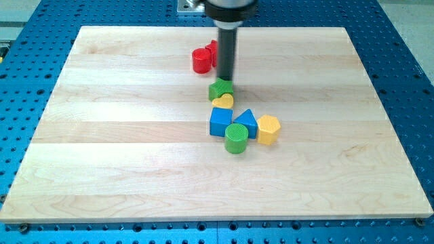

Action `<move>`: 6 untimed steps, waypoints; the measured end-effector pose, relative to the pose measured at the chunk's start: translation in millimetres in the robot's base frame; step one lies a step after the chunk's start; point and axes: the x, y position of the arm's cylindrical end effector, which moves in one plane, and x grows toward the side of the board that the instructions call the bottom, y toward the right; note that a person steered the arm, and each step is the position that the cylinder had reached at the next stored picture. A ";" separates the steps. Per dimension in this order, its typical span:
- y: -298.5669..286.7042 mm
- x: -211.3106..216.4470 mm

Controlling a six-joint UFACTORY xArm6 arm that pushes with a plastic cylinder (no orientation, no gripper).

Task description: Place your arm bottom right of green circle

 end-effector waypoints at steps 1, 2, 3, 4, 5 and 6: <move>-51.1 5.7; -68.2 81.5; -48.6 200.6; 18.0 227.4; 68.6 197.2; 65.2 160.7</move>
